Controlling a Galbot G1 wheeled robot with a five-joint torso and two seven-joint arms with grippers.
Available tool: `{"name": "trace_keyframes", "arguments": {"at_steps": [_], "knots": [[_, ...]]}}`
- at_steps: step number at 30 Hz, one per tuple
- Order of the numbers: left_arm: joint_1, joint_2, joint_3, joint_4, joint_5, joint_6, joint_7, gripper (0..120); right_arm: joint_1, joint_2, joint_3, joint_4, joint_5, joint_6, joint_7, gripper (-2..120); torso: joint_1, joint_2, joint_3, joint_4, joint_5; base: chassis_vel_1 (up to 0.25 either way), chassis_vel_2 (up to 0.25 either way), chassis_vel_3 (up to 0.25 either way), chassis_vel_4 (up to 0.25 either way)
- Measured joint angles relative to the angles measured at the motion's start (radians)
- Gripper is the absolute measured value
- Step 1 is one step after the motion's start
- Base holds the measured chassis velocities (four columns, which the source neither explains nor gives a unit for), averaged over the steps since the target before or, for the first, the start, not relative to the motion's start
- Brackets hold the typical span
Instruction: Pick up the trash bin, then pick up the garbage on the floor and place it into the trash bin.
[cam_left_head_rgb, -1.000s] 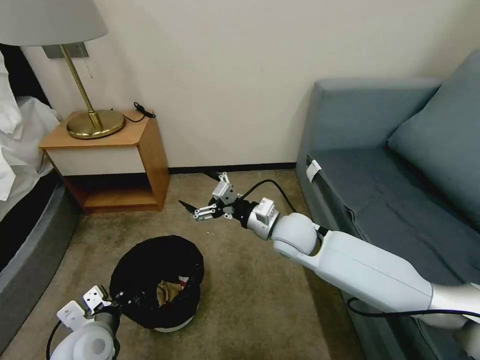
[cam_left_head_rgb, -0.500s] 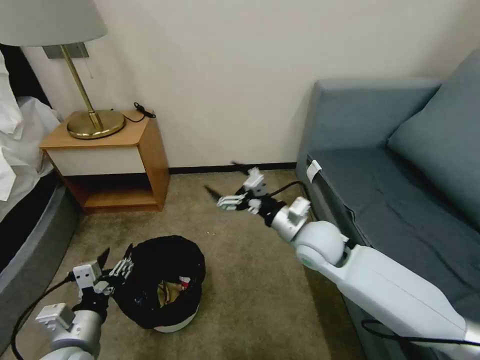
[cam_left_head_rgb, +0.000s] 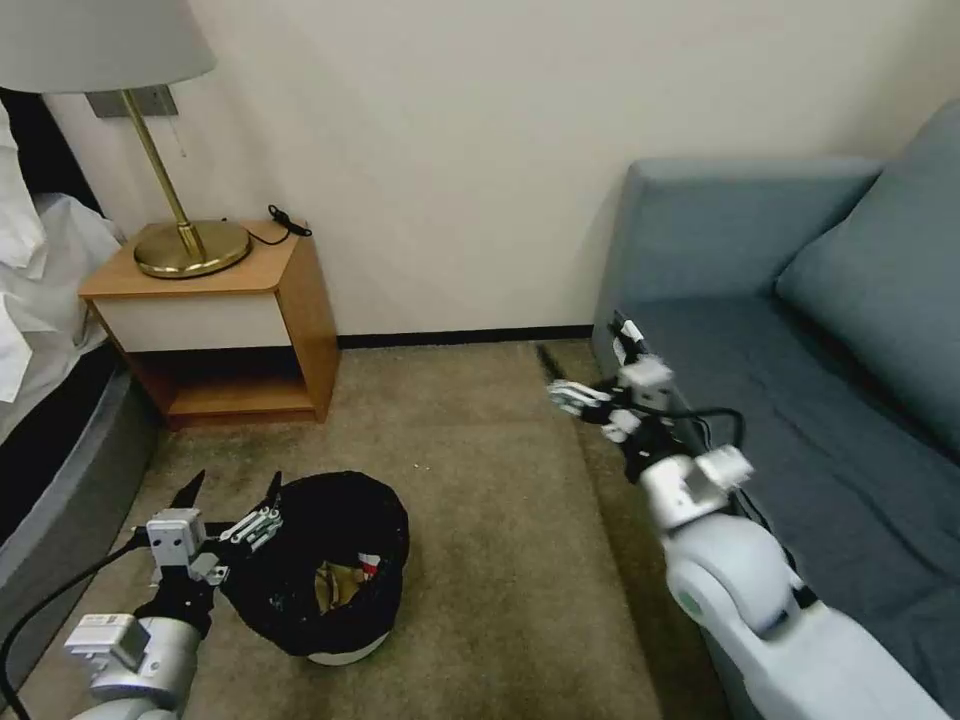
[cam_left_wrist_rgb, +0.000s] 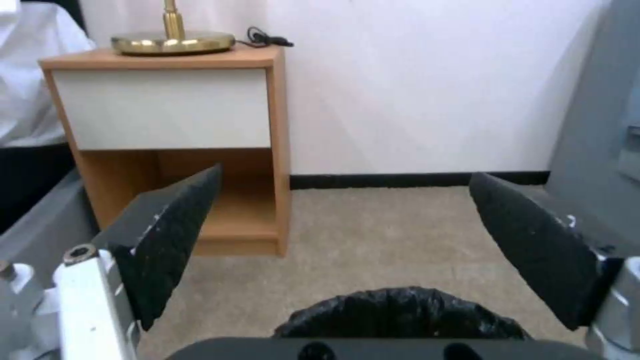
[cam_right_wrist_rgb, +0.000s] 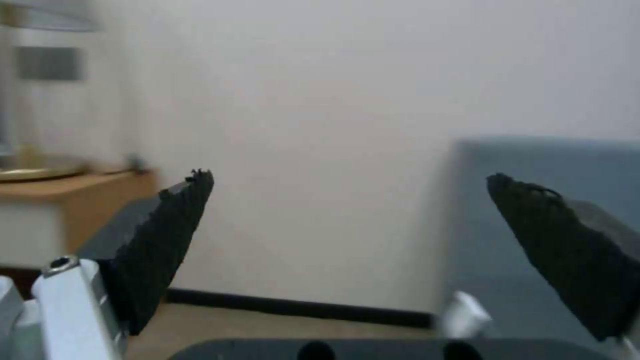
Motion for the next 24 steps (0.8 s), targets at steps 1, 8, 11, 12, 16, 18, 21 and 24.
{"name": "trace_keyframes", "arguments": {"at_steps": [1,8,11,12,16,18,21,24], "knots": [[0.002,0.002,0.004,-0.005,0.001,-0.003,-0.006,100,-0.043,0.044,0.011,0.02,-0.045,-0.002,0.006,100,0.0,0.0,0.0,0.0,-0.0003,0.0,0.0,0.0,0.0],[0.008,0.015,0.027,-0.005,0.008,-0.014,-0.008,100,-0.19,0.198,-0.003,0.052,-0.206,0.044,0.021,100,0.0,0.0,0.0,0.0003,-0.0005,0.0,0.0,0.0,0.0],[0.009,0.019,0.031,0.003,0.009,-0.018,-0.011,100,-0.222,0.225,-0.025,0.046,-0.234,0.061,0.025,100,0.0,0.0,0.0,0.0002,-0.0006,0.0,0.0,0.0,0.0],[0.01,0.02,0.032,0.006,0.009,-0.021,-0.014,100,-0.235,0.234,-0.036,0.041,-0.246,0.07,0.027,100,0.0,0.0,0.0,0.0003,-0.0004,0.0,0.0,0.0,0.0],[0.011,0.024,0.03,0.018,0.009,-0.033,-0.031,100,-0.255,0.253,-0.045,0.026,-0.279,0.095,0.028,100,0.0,0.0,0.0,0.0003,-0.0004,0.0,0.0,0.0,0.0],[0.01,0.024,0.029,0.02,0.008,-0.034,-0.036,100,-0.256,0.257,-0.049,0.021,-0.284,0.097,0.028,100,0.0,0.0,0.0,0.0004,-0.0005,0.0,0.0,0.0,0.0],[0.01,0.024,0.029,0.021,0.008,-0.034,-0.037,100,-0.256,0.257,-0.049,0.02,-0.284,0.097,0.028,100,0.0,0.0,0.0,0.0003,-0.0004,0.0,0.0,0.0,0.0],[0.01,0.024,0.028,0.021,0.008,-0.034,-0.037,100,-0.253,0.256,-0.051,0.019,-0.283,0.097,0.028,100,0.0,0.0,0.0,0.0003,-0.0004,0.0,0.0,0.0,0.0]]}}
